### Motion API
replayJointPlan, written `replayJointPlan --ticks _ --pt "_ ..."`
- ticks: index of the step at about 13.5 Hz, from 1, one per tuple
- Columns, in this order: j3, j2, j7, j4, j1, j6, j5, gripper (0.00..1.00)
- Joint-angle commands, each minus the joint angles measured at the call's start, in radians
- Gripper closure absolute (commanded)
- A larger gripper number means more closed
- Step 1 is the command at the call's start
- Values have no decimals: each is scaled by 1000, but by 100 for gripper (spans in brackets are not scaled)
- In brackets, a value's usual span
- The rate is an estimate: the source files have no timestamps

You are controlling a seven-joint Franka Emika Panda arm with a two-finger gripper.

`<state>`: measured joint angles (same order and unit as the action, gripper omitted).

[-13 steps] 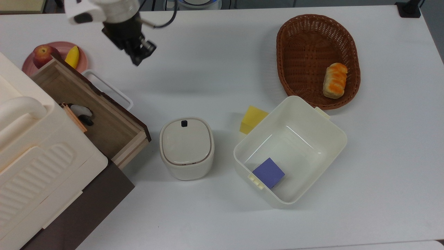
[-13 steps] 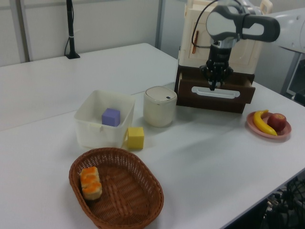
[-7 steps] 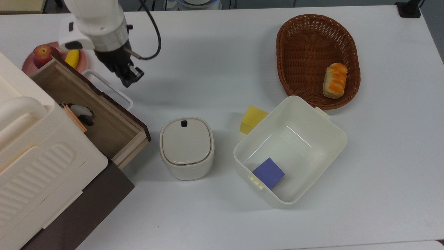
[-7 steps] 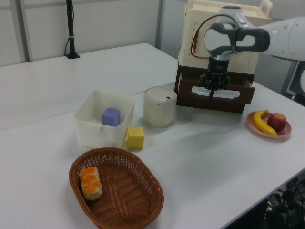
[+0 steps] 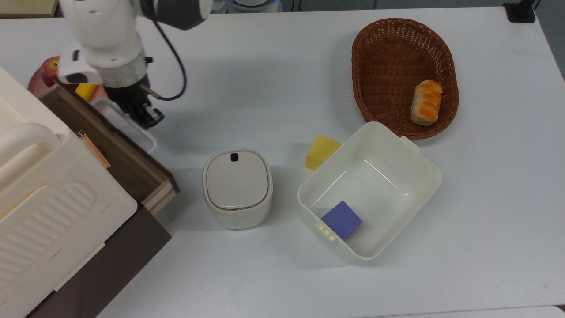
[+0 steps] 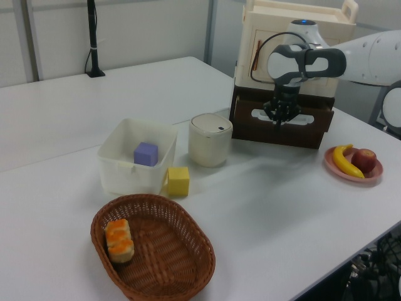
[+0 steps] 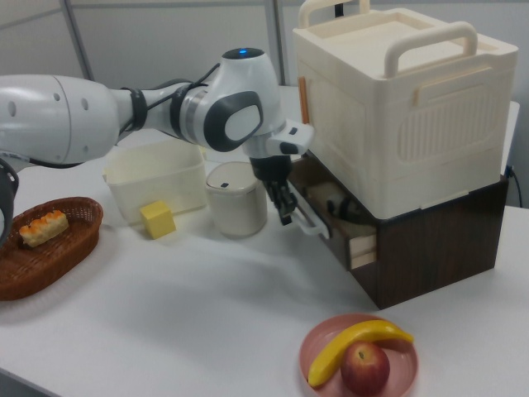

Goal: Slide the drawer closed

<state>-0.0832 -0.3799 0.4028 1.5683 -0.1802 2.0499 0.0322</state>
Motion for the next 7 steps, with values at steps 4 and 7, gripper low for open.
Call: replayJointPlan --ticks 4,7 --pt "-4 -93 -10 -105 -64 199 58 100" --pt "-1 -51 -106 -90 -70 175 43 100"
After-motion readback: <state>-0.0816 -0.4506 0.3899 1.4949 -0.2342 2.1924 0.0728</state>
